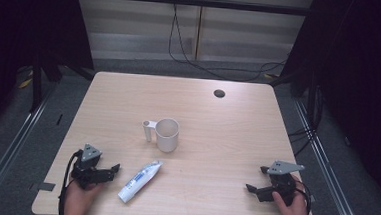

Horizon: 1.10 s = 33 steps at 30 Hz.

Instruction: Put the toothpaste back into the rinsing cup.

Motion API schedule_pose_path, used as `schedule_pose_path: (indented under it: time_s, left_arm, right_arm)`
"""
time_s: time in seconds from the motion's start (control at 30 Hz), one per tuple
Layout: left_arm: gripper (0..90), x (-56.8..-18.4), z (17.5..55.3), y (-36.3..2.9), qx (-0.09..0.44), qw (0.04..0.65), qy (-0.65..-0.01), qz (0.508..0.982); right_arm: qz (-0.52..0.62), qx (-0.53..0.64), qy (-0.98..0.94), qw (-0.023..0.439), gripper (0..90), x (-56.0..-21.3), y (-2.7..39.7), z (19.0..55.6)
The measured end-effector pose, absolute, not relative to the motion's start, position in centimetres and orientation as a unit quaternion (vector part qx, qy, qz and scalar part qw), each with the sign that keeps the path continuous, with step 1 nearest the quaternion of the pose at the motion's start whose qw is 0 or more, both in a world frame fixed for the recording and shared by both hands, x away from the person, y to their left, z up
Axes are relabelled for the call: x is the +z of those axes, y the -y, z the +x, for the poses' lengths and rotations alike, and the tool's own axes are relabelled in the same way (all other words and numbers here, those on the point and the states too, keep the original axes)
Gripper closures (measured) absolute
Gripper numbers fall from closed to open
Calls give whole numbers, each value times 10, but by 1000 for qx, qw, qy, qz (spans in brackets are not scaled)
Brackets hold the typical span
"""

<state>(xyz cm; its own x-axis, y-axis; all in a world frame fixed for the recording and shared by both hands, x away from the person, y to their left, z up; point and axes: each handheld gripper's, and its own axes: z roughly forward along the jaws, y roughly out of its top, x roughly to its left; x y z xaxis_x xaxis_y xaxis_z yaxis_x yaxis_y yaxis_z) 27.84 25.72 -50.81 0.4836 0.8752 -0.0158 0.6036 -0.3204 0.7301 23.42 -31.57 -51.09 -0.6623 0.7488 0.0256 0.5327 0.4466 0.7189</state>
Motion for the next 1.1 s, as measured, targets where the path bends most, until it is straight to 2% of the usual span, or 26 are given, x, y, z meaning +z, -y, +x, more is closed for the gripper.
schedule_pose_path:
  time_s: [0.5, 0.8, 1.1]
  left_arm:
    - [141, -508, 279, -258, 186, 348, -458, 796]
    - [211, -498, 281, -258, 145, 350, -463, 801]
    - [217, -471, 285, -237, 134, 331, -412, 838]
  right_arm:
    - [383, 361, -837, 149, 106, -511, 316, 234]
    - [383, 361, -837, 150, 106, -511, 316, 234]
    - [383, 361, -837, 150, 106, -511, 316, 234]
